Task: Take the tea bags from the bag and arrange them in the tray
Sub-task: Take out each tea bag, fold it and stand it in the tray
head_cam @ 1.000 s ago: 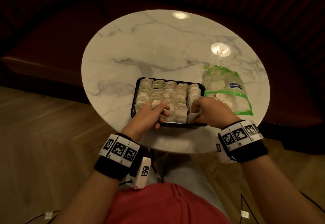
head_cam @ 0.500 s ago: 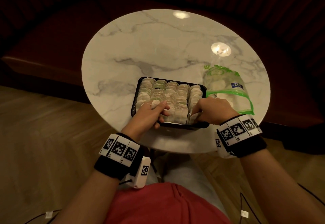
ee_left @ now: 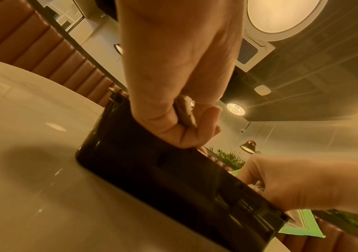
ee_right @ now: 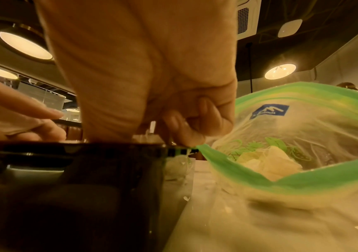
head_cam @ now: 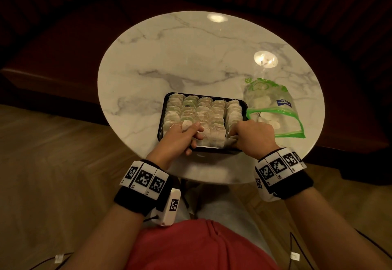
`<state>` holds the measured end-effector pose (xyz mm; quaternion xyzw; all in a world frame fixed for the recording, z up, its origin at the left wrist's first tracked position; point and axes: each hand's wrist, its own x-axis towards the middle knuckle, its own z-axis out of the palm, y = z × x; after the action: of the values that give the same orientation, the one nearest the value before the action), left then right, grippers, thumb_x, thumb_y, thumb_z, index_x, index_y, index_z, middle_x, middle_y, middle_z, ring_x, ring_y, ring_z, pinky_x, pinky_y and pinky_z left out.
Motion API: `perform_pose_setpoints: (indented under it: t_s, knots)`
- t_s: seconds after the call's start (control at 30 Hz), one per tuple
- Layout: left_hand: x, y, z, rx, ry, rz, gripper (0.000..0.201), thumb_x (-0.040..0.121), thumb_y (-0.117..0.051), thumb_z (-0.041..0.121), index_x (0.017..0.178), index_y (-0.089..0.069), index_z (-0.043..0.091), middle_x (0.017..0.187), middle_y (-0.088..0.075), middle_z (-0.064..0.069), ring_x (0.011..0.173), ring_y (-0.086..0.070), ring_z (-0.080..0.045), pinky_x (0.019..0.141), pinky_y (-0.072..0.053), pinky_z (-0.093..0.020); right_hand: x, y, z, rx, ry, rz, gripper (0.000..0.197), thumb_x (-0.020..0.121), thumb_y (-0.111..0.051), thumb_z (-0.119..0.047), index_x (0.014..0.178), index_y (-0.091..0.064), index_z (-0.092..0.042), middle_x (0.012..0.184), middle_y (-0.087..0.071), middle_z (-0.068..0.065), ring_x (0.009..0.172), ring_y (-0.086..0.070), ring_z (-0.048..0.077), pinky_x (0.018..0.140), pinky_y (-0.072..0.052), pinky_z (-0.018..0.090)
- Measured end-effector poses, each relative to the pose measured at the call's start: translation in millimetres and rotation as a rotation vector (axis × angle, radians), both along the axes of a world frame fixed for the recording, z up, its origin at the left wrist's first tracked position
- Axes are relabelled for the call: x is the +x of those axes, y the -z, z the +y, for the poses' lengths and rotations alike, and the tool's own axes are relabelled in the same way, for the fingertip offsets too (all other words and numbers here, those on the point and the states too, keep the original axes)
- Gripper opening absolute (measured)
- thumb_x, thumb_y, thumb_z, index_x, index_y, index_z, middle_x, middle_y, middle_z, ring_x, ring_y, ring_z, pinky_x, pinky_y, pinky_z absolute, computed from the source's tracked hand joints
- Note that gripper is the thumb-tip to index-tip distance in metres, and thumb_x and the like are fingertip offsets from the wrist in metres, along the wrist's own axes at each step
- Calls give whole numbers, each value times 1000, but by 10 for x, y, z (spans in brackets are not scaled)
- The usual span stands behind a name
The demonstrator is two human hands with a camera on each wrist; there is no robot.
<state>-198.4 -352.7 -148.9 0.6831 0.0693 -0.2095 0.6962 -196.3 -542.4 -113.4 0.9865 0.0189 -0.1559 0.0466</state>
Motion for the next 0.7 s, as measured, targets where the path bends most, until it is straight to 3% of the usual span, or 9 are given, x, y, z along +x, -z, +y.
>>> perform_pose_setpoints:
  t_s: [0.2, 0.37, 0.57, 0.7]
  knots:
    - [6, 6, 6, 17, 8, -3, 25, 102, -49, 26, 89, -65, 13, 75, -64, 0, 47, -49, -3, 37, -35, -17, -31, -16, -37, 48, 13, -46, 25, 88, -64, -36, 113, -66, -38, 112, -65, 3, 104, -62, 28, 74, -41, 33]
    - [11, -5, 9, 12, 11, 3, 24, 102, -49, 27, 90, -65, 13, 76, -64, 1, 48, -50, -3, 37, -35, -17, 29, -172, -143, 96, 34, 108, 24, 86, -65, -49, 102, -71, -32, 92, -56, -1, 98, -61, 25, 72, -37, 32]
    - [12, -41, 11, -2, 6, 20, 24, 102, -49, 26, 93, -65, 11, 77, -65, 1, 47, -50, -2, 37, -35, -16, 70, -131, -109, 127, 29, 108, 20, 89, -60, -33, 105, -71, -36, 90, -54, -1, 97, -60, 26, 74, -40, 33]
    - [7, -53, 27, -15, 11, 17, 23, 102, -49, 26, 95, -65, 11, 77, -64, 0, 47, -50, -3, 36, -34, -16, 44, -74, -130, 242, 84, -30, 26, 84, -65, -26, 108, -70, -35, 106, -64, 0, 100, -60, 24, 76, -44, 34]
